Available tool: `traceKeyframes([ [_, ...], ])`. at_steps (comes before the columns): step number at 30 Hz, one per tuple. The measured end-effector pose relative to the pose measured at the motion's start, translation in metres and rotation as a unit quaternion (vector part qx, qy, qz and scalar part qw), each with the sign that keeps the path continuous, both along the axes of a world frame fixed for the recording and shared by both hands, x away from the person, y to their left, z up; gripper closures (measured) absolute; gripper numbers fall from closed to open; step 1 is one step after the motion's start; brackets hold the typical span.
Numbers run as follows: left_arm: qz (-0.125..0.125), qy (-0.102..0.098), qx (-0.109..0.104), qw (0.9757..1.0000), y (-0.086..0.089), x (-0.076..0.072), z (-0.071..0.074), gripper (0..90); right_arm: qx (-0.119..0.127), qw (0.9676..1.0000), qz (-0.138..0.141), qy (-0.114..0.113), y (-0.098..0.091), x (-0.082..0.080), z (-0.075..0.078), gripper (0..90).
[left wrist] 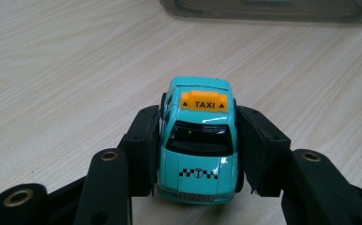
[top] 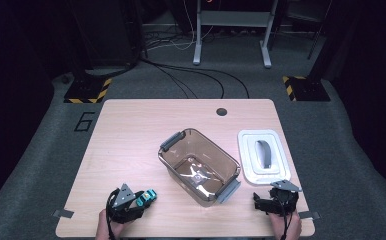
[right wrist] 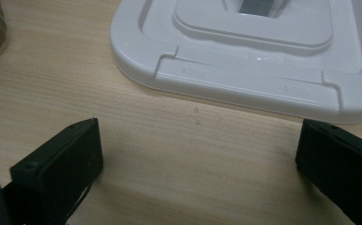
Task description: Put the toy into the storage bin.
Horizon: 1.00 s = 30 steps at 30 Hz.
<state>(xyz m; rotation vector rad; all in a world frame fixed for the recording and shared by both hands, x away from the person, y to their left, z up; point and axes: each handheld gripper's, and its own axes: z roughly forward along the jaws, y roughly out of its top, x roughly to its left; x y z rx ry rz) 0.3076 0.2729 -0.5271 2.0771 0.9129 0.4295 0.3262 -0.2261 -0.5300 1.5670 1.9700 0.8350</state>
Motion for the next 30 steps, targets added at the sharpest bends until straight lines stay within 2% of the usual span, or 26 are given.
traceKeyframes([
  [3,0.001,-0.002,-0.007,1.0,0.0004,-0.0003,-0.0002,52.2,0.0,1.0,0.0,0.0,0.0,0.0,0.0,0.3],
  [5,-0.003,-0.006,-0.003,1.0,0.0016,0.0004,0.0004,52.3,0.0,1.0,0.0,0.0,0.0,0.0,0.0,0.3],
  [11,0.001,0.004,-0.012,0.9999,0.0022,0.0013,0.0,52.4,0.0,1.0,0.0,0.0,0.0,0.0,0.0,0.3],
  [12,0.004,0.005,-0.008,0.9999,0.002,0.0024,0.0001,52.3,0.0,1.0,0.0,0.0,0.0,0.0,0.0,0.3],
  [14,0.008,0.012,-0.013,0.9998,0.0008,0.0023,-0.0001,51.3,0.0,1.0,0.0,0.0,0.0,0.0,0.0,0.4],
  [15,0.009,0.009,-0.007,0.9999,0.0004,0.0034,-0.0002,49.6,0.0,1.0,0.0,0.0,0.0,0.0,0.0,0.3],
  [20,0.009,0.014,-0.004,0.9998,-0.0021,0.0064,0.0001,42.6,0.0,1.0,0.0,0.0,0.0,0.0,0.0,0.3],
  [22,0.009,0.015,0.0,0.9998,-0.0035,0.0071,-0.0006,44.7,0.0,1.0,0.0,0.0,0.0,0.0,0.0,0.3],
  [24,0.005,0.015,-0.005,0.9999,-0.0044,0.0066,-0.0006,49.3,0.0,1.0,0.0,0.0,0.0,0.0,0.0,0.3],
  [26,0.003,0.013,-0.002,0.9999,-0.0043,0.0066,-0.0003,51.1,0.0,1.0,0.0,0.0,0.0,0.0,0.0,0.3],
  [27,0.006,0.015,-0.008,0.9998,-0.0045,0.006,-0.0006,51.6,0.0,1.0,0.0,0.0,0.0,0.0,0.0,0.4],
  [29,0.005,0.008,-0.005,0.9999,-0.0026,0.006,0.0003,52.5,0.0,1.0,0.0,0.0,0.0,0.0,0.0,0.4],
  [30,0.009,0.005,-0.012,0.9999,-0.0026,0.0056,-0.0002,52.6,0.0,1.0,0.0,0.0,0.0,0.0,0.0,0.4],
])
